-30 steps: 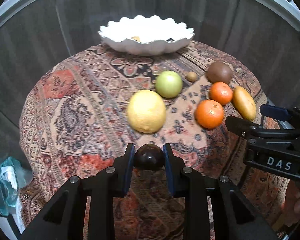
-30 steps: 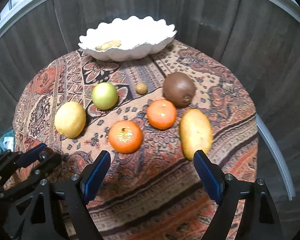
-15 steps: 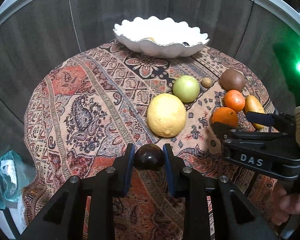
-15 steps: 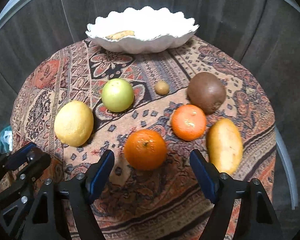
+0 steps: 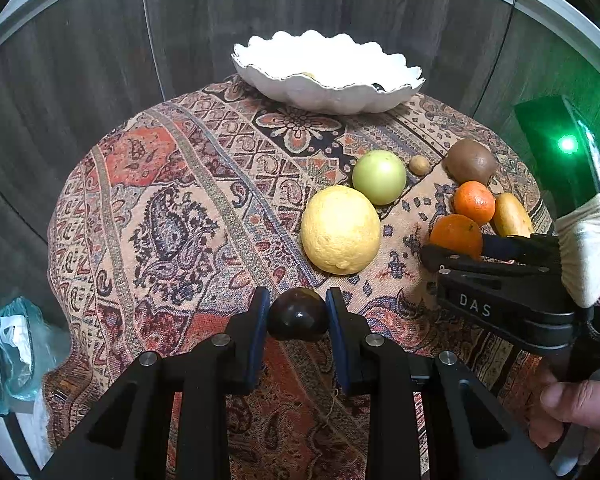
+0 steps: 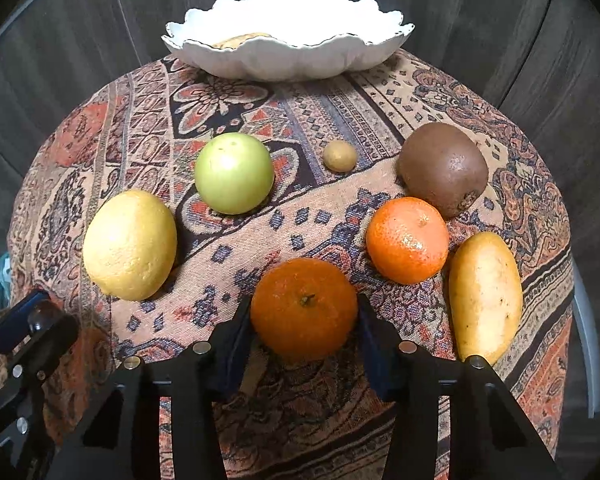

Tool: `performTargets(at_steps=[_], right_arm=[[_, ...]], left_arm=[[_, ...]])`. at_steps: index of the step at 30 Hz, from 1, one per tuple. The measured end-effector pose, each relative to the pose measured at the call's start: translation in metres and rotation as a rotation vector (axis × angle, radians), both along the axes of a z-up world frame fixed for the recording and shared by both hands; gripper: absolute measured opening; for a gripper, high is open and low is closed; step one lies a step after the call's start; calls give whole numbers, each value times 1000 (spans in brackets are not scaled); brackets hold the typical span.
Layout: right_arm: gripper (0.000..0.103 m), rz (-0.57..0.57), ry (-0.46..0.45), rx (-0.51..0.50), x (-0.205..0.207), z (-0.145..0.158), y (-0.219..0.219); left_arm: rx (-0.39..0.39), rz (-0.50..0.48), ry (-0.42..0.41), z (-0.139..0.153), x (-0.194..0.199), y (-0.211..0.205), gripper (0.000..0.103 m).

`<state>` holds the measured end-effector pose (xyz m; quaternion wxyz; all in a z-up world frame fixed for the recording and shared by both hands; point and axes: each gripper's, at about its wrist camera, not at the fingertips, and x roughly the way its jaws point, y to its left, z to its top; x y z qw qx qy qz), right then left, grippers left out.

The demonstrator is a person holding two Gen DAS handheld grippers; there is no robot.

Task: Organize fruits
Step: 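Carry the plum and mandarin in both grippers over the white bowl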

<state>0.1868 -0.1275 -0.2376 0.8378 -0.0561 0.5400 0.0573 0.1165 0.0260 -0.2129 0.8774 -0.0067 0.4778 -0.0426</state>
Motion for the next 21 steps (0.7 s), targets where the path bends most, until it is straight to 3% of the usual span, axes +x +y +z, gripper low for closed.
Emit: performTargets(at_steps=[21], right_arm=[[48,44,-85,28,-11,58,2]], left_arm=[[-28,34,-52,34,17,8,29]])
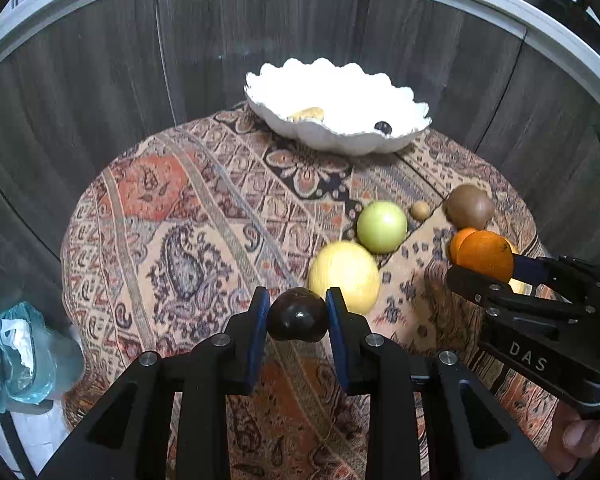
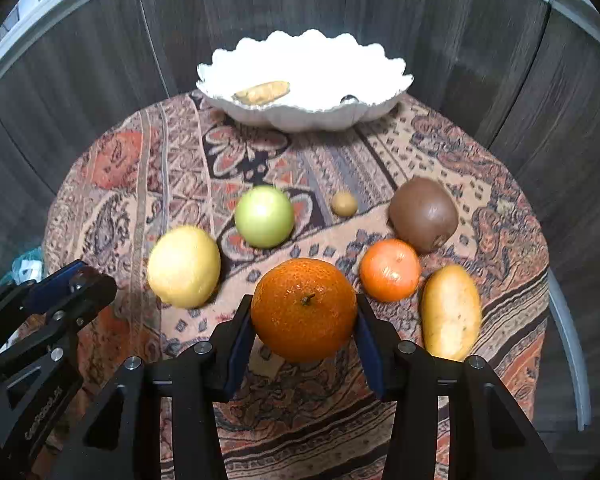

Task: Organize fruits
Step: 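Carry the plum and mandarin in both grippers over the white bowl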

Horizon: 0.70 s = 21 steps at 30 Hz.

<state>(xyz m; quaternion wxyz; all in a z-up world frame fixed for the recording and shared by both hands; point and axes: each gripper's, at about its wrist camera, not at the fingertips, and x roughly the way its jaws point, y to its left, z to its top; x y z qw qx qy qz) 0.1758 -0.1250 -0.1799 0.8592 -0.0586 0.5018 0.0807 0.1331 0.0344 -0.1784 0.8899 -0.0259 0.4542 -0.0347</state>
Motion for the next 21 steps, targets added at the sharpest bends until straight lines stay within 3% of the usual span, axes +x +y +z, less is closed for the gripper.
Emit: performTargets(at_steps=[11,21], right_arm=[[48,14,-72,3,24,32,0],[48,1,-147,14,61,62,-6]], left_arm=[[-12,3,-35,23,32,2,29],[-10,-3,-106,55,88,1,29]])
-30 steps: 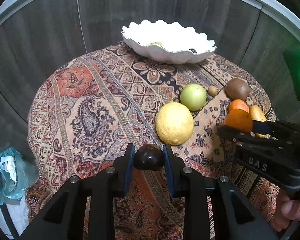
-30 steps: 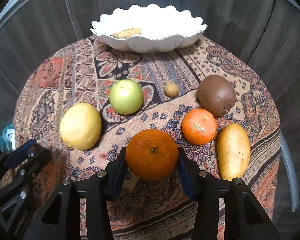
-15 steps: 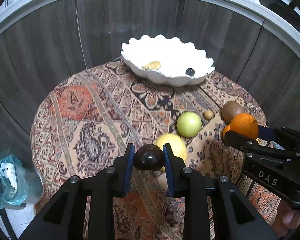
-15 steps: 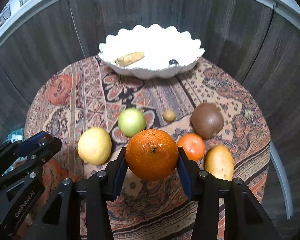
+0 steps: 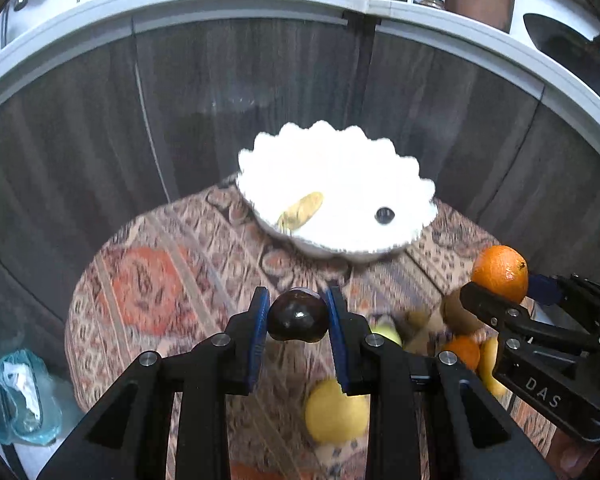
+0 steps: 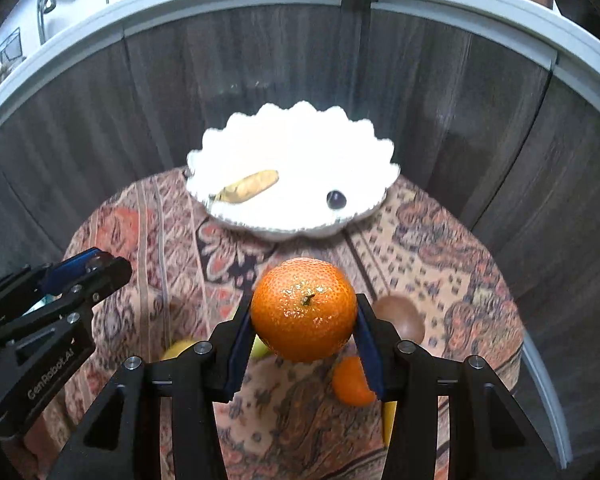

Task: Organize fruits
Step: 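Carry the plum and mandarin in both grippers over the white bowl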

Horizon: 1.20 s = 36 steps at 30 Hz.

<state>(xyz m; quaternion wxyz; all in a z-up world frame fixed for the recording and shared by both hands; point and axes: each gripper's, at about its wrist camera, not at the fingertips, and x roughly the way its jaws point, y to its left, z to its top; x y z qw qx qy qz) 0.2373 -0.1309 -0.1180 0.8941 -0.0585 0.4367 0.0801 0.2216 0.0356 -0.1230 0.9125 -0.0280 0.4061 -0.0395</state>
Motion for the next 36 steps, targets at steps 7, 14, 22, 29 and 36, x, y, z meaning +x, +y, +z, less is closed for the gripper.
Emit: performTargets(at_steps=[7,14,22,29,36], right_arm=[[48,-15,-50,8,42,18,-3],[48,-23,-57,12,86,20,-4],[48,-38,-25,11,123,3,-7],[48,-39,23,10,147,-20,-6],[48,-25,58,-7,153,-36,-1]], left_arm=[[1,-18,-41,11,43,-5,29],[0,-36,-65,10,88,-7,29],[12,-60,-60,-4,132,-10,29],[21,-78,-13,-29,153,-11,29],[45,-74,35,-46,161,-11,30]])
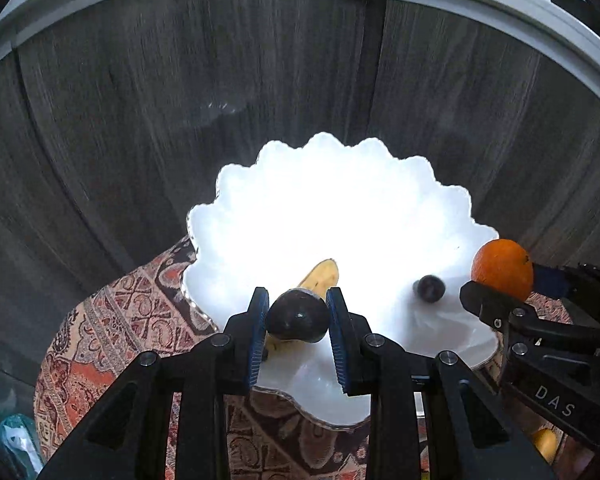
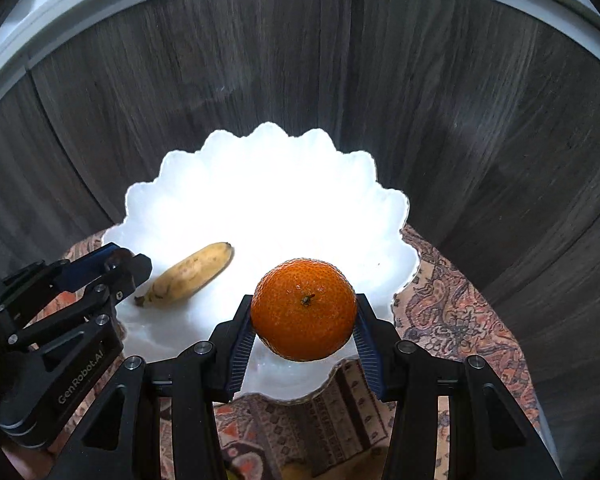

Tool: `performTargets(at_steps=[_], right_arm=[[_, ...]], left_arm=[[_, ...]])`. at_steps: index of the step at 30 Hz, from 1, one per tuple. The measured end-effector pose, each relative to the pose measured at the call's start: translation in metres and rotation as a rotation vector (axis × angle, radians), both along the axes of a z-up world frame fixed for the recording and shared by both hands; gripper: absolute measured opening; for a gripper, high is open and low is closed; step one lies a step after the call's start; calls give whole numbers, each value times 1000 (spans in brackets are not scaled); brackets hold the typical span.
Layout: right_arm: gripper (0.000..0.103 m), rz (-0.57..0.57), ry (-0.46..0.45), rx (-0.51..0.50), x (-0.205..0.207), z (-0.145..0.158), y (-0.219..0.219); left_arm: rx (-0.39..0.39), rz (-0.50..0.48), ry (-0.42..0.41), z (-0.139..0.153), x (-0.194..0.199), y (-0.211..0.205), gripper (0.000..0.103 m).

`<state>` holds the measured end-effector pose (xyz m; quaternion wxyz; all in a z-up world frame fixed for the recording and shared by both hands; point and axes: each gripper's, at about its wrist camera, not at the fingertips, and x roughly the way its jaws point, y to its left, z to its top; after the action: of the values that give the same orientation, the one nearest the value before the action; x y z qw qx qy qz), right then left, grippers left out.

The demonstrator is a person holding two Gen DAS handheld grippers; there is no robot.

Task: Organize fruits
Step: 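Carry the plum and mandarin in both grippers over the white bowl, then open the left gripper to drop the plum while the right gripper drops the mandarin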

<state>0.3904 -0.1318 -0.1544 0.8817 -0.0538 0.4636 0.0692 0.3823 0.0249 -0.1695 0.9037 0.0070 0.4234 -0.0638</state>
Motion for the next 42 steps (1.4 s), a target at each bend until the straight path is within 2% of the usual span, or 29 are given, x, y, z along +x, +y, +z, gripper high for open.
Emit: performTargets(at_steps=[4,7,9,12,14,16,23,32,42], right_arm=[[49,9,6,-4,1,-2,0],[53,2,-10,-14,0,1,-1],[67,-14,-39,-41,-3,6,-1],[81,-31,-82,-72,-9,16,-3],[84,-39,-102,-93,-14,23,-3],[84,-46,-118,-100,-19,31,-4],[90,-72,-162,-96,-44,59,-7],[92,-103,-202,-78,-81,89,-16],[92,-123,-211,-72,-123,96,-29]], left_arm=[[4,16,-19,4,-3,2,54],[18,28,-29,8,-6,4,59],[35,42,-36,12,-8,5,62],[53,66,-58,21,-15,10,74],[58,80,-74,28,-21,13,89],[60,88,-88,36,-28,15,95],[72,99,-103,60,-49,17,102],[76,100,-134,89,-88,8,102],[95,99,-150,98,-128,-7,102]])
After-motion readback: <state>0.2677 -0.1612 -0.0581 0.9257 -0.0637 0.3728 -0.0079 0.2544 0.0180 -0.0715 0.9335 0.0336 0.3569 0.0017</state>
